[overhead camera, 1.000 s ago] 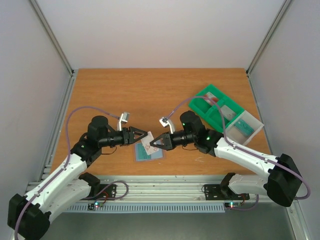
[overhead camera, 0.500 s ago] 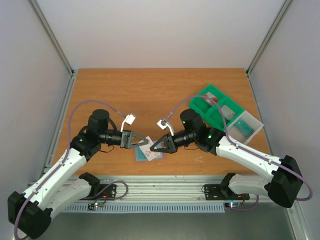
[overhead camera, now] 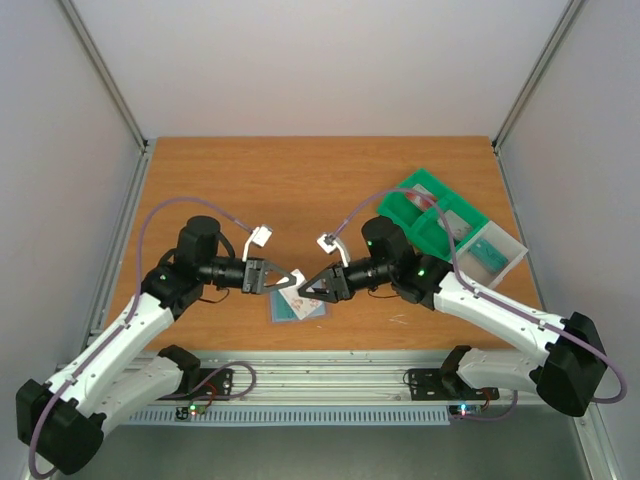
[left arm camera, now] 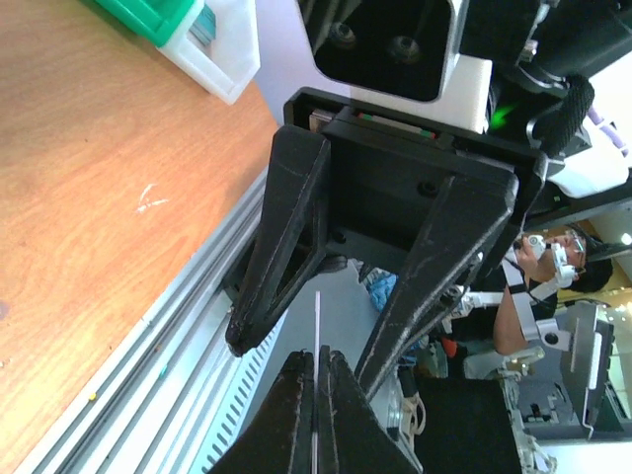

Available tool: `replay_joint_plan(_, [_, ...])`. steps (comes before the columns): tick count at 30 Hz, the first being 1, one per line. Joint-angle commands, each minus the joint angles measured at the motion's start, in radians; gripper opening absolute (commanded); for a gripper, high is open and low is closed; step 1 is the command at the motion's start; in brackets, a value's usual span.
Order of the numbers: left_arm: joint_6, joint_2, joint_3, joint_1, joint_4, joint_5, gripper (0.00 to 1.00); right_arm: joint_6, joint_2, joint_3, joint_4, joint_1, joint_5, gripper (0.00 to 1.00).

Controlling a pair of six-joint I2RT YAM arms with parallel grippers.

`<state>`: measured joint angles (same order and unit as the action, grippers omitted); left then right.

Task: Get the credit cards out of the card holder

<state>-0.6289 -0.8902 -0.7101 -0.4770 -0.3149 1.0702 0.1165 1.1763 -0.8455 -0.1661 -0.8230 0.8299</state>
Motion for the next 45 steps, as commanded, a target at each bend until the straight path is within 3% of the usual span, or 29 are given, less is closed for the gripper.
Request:
replay_joint_plan(1, [-0.078, 0.023, -0.004, 0.0, 0.128, -0.063, 0.0, 0.107, -0.031, 0.012, 0.079, 0.002, -0.099, 0.43])
replay_joint_plan(5, [-0.125, 0.044, -0.002, 0.001, 0.158, -0.158, 0.0, 0.203, -0.043, 0.007, 0.093, 0.002, -0.236, 0.52])
replay_joint_plan(12, [-0.27, 0.112, 0.061, 0.001, 0.304, -0.358, 0.0, 0.441, -0.055, 0.093, 0.389, 0.002, -0.285, 0.57])
replay_joint_plan(16, [-0.31, 0.138, 0.076, 0.0, 0.343, -0.459, 0.0, 0.528, -0.047, 0.145, 0.539, 0.002, -0.308, 0.51])
replay_joint_plan(27, [-0.36, 0.165, 0.104, 0.001, 0.355, -0.562, 0.0, 0.542, -0.02, 0.15, 0.568, 0.002, -0.317, 0.23])
replay_joint_plan(35, [-0.406, 0.186, 0.152, 0.0, 0.398, -0.601, 0.0, 0.568, -0.005, 0.166, 0.614, 0.002, -0.316, 0.24])
replay_joint_plan(45, [-0.417, 0.19, 0.167, 0.001, 0.409, -0.604, 0.0, 0.58, -0.009, 0.18, 0.631, 0.003, -0.327, 0.19])
